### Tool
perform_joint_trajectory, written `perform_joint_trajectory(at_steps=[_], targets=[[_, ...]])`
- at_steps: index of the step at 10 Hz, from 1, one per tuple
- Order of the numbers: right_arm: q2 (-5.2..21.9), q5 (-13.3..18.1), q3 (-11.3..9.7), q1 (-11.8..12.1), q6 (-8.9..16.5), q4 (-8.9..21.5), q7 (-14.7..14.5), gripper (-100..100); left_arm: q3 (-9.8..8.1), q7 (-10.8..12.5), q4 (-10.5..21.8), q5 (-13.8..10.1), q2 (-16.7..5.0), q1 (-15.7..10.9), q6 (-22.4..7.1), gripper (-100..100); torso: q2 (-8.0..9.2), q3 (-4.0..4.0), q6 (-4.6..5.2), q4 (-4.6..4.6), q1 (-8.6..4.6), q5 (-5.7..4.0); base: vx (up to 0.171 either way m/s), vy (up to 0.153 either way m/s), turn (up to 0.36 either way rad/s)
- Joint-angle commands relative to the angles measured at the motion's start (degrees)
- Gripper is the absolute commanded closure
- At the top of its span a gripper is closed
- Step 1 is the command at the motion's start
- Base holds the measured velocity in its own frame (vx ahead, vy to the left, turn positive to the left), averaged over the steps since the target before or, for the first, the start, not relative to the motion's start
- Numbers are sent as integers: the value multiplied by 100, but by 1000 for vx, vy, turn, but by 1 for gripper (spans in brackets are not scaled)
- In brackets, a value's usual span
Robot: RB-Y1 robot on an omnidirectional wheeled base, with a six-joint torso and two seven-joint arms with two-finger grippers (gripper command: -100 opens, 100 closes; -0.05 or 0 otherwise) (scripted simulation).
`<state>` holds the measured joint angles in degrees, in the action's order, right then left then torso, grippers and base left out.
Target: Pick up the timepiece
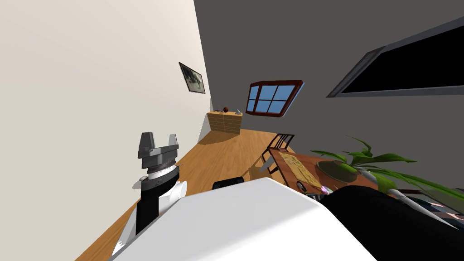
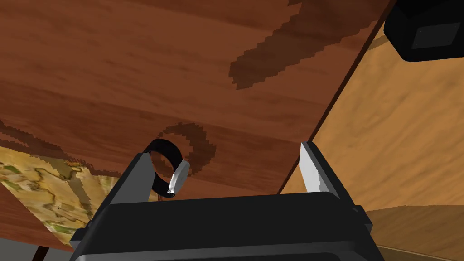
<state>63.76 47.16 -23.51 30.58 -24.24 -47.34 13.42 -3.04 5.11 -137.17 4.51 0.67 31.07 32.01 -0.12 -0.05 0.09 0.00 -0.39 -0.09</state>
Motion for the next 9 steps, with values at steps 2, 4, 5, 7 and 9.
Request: perform_joint_trajectory(at_steps=[2, 4, 5, 7, 9], targets=[[90, 335, -197, 50, -57, 374, 178, -100, 0, 0, 0, 0, 0, 0, 0, 0, -2, -1, 1, 0, -5, -1, 17, -65, 270], [90, 335, -197, 50, -57, 374, 178, -100, -1, 0, 0, 0, 0, 1, 0, 0, -5, -3, 6, -1, 1, -1, 12, -32, 31], [90, 434, -254, 61, -85, 486, 224, -100, 0, 0, 0, 0, 0, 1, 0, 0, -2, -1, 7, 0, 12, 0, 6, -17, 119], [35, 640, -381, 78, -157, 699, 328, -100, 0, 0, 0, 0, 0, 0, 0, 0, -2, -1, 2, 0, 6, 1, 17, -46, 268], [-55, 715, -441, 64, -206, 737, 369, -100, 0, 0, 0, 0, 0, 1, 0, 0, -19, -10, 3, -3, 6, -2, 54, -20, 112]])
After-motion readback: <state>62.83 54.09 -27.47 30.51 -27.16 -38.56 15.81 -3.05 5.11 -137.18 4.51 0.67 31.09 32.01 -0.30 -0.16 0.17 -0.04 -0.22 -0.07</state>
